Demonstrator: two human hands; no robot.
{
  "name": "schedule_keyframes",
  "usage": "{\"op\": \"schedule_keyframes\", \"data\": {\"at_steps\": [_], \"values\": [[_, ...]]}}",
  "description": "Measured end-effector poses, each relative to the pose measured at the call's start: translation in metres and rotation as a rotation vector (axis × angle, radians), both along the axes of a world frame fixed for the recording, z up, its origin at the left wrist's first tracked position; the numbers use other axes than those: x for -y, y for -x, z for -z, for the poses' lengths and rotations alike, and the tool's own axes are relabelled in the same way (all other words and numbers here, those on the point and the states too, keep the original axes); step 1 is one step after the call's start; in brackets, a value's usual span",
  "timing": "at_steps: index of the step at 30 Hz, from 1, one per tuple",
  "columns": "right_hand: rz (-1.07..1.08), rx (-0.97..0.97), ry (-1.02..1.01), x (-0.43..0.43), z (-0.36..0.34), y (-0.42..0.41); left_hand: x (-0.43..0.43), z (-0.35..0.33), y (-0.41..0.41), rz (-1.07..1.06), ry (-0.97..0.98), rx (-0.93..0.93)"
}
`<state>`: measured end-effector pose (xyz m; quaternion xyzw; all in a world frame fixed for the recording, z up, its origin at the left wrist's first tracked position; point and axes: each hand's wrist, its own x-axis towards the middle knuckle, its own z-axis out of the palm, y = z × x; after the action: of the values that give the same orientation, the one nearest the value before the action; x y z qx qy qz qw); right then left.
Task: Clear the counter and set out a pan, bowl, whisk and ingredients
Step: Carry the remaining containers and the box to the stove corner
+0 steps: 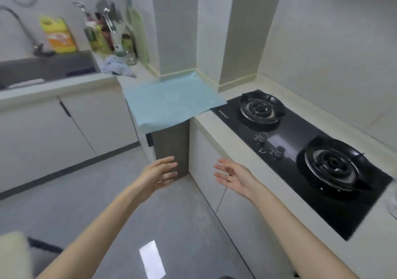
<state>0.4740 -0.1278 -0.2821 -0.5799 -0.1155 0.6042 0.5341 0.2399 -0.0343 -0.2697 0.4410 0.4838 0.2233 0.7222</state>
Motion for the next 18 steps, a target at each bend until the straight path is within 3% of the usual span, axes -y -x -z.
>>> {"op": "schedule_keyframes", "data": {"at_steps": [5, 18], "values": [[-0.275, 0.06, -0.036, -0.104, -0.013, 0.089, -0.046, -0.004, 0.111, -0.257, -0.003, 0.029], [-0.822, 0.134, -0.132, -0.355, -0.026, 0.272, -0.194, -0.015, 0.291, -0.766, -0.059, 0.067]]}}
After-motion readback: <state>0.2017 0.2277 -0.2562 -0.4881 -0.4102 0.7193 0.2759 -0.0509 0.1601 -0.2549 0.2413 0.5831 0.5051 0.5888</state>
